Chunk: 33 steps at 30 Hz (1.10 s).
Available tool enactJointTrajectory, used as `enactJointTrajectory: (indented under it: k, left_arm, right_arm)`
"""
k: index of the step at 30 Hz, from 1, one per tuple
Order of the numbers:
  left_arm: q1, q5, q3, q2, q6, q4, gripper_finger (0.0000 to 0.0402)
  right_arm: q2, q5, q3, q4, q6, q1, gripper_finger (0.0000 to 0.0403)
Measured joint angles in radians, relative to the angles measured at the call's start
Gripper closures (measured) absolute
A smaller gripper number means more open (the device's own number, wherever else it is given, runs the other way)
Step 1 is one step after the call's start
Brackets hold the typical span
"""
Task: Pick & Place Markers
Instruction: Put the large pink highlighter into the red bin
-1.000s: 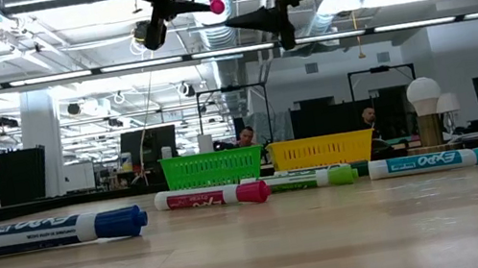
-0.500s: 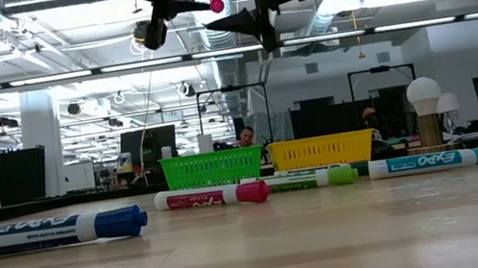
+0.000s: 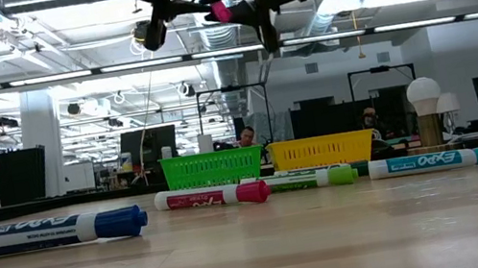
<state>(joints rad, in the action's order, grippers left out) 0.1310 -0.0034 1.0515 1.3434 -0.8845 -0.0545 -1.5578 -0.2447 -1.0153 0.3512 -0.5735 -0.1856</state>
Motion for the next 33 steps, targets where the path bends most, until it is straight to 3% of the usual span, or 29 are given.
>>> enactJointTrajectory:
  k: [8,21,27,33]
  left_arm:
    - [0.0,-0.023,0.0,0.0,0.033,-0.001,0.0305]
    - [0.01,0.006,-0.001,-0.012,0.106,0.001,0.0192]
    - [0.065,0.033,0.0,-0.102,0.217,-0.012,0.0159]
    - [0.154,0.003,0.0,-0.207,0.342,-0.072,0.0159]
  right_arm:
    - [0.0,0.008,0.001,-0.011,0.009,-0.001,0.0352]
    - [-0.001,0.004,0.001,-0.042,0.006,-0.025,0.0346]
    - [-0.001,0.005,0.002,-0.117,0.006,-0.048,0.0345]
    - [0.0,-0.011,0.001,-0.181,0.028,-0.093,0.0345]
